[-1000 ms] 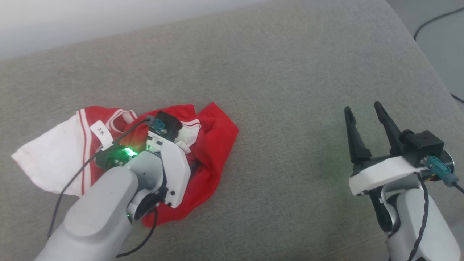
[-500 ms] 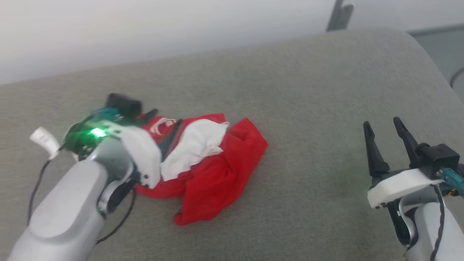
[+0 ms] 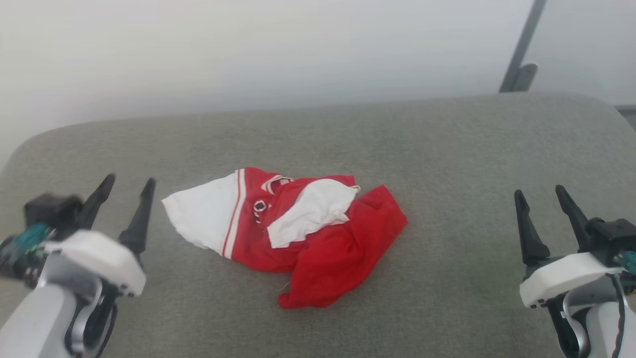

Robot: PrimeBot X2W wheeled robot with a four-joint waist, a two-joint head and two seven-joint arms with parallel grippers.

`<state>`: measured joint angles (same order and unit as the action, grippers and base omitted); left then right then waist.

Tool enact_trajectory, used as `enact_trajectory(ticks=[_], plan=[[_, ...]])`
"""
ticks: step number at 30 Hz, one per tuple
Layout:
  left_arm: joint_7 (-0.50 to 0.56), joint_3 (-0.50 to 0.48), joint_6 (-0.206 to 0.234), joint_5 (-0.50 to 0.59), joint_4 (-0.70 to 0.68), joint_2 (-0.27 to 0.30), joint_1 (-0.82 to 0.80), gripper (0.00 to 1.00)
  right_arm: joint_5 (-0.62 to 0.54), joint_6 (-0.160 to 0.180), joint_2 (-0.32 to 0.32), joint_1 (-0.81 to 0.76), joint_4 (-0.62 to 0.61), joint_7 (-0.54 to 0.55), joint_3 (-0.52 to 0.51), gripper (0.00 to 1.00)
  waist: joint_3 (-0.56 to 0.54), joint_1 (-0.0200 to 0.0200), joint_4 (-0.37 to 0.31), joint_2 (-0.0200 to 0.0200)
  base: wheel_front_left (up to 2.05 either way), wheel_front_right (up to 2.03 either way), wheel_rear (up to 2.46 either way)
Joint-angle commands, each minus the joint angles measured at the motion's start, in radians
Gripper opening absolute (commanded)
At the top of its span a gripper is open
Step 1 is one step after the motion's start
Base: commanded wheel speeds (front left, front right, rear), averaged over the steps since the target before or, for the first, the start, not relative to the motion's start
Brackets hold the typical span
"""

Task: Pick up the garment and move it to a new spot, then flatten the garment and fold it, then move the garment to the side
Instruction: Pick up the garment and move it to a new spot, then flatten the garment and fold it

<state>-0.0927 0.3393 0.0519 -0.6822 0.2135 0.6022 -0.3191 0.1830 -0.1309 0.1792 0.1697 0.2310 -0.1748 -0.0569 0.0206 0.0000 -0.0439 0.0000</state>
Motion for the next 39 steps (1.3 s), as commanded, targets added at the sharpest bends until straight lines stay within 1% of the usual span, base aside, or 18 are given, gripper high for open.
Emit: enact_trajectory(ticks=[1, 4, 11, 20, 34, 37, 39], plan=[[-0.016, -0.012, 0.01, -0.008, -0.01, 0.0, 0.021, 1.0, -0.007, 0.0, -0.001, -0.012, -0.006, 0.007, -0.005, 1.0, -0.013, 0.0, 0.017, 0.0, 0.0, 0.0, 0.0], [-0.052, -0.046, 0.03, -0.029, -0.018, 0.016, 0.087, 1.0, -0.009, 0.0, -0.004, -0.027, -0.022, 0.014, -0.016, 1.0, -0.02, 0.0, 0.033, 0.0, 0.0, 0.0, 0.0], [-0.109, -0.102, 0.048, -0.064, -0.038, 0.029, 0.195, 1.0, -0.008, 0.0, -0.017, -0.052, -0.039, 0.019, -0.037, 1.0, -0.028, 0.0, 0.056, 0.0, 0.0, 0.0, 0.0], [-0.149, -0.152, 0.057, -0.097, -0.055, 0.011, 0.276, 1.0, -0.011, 0.0, -0.031, -0.069, -0.046, 0.017, -0.045, 1.0, -0.029, 0.0, 0.067, 0.0, 0.0, 0.0, 0.0], [-0.154, -0.163, 0.064, -0.097, -0.08, 0.008, 0.292, 1.0, 0.003, 0.0, -0.03, -0.074, -0.039, 0.015, -0.034, 1.0, -0.027, 0.0, 0.086, 0.0, 0.0, 0.0, 0.0], [-0.151, -0.157, 0.069, -0.095, -0.088, 0.003, 0.283, 1.0, 0.016, 0.0, -0.036, -0.072, -0.046, 0.028, -0.027, 1.0, -0.019, 0.0, 0.1, 0.0, 0.0, 0.0, 0.0], [-0.151, -0.152, 0.068, -0.092, -0.094, -0.002, 0.272, 1.0, 0.025, 0.0, -0.026, -0.061, -0.044, 0.035, -0.007, 1.0, -0.01, 0.0, 0.114, 0.0, 0.0, 0.0, 0.0]])
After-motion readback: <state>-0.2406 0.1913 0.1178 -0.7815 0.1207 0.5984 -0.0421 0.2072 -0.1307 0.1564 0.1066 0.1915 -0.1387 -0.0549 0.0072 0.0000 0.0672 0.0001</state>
